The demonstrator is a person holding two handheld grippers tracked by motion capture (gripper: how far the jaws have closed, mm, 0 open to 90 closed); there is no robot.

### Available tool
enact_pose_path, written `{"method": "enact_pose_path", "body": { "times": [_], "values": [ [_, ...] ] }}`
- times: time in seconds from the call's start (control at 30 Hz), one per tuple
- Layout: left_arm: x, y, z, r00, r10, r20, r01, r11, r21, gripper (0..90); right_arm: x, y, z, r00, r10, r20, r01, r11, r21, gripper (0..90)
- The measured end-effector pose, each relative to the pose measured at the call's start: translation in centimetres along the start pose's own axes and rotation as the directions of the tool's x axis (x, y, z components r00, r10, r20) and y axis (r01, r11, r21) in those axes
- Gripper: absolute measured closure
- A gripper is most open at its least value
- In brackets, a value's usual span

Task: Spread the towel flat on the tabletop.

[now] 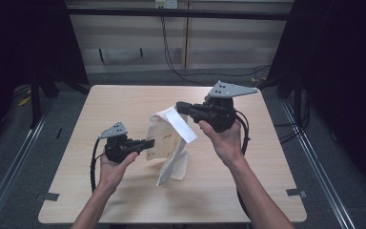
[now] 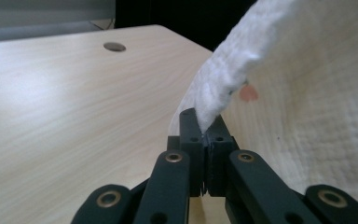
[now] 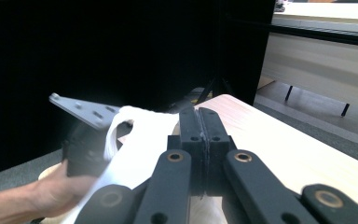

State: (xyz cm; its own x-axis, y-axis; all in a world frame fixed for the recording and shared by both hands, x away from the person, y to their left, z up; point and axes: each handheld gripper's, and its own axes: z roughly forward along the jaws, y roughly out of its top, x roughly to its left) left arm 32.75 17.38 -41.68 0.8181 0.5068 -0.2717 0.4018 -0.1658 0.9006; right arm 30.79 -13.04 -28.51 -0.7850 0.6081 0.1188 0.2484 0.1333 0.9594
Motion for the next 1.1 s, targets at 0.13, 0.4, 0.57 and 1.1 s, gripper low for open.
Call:
{"method": "enact_pose_path", "body": {
  "times": [0.13,0.4,0.57,1.1],
  "values": [
    [-0.1,1.9,-1.8,0.9999,0.015,-0.006,-0.016,0.9989,-0.045,88.9,-0.7,-0.2,-1.0,0.9996,0.012,0.027,-0.011,1.0,-0.021,90.0],
    [-1.0,4.2,-3.7,0.9958,0.084,-0.037,-0.085,0.9962,-0.02,88.8,-1.2,-1.1,-2.6,0.9978,0.044,0.049,-0.041,0.998,-0.048,90.0],
    [-1.8,5.3,-4.1,0.9922,0.12,-0.035,-0.12,0.9926,-0.017,88.8,-1.5,-1.6,-3.6,0.9966,0.062,0.054,-0.057,0.995,-0.08,90.0],
    [-4.7,8.1,-6.6,0.9817,0.189,-0.023,-0.189,0.9819,-0.007,88.7,0.6,-2.7,-5.9,0.9961,0.059,0.065,-0.048,0.988,-0.15,90.0]
  ]
}}
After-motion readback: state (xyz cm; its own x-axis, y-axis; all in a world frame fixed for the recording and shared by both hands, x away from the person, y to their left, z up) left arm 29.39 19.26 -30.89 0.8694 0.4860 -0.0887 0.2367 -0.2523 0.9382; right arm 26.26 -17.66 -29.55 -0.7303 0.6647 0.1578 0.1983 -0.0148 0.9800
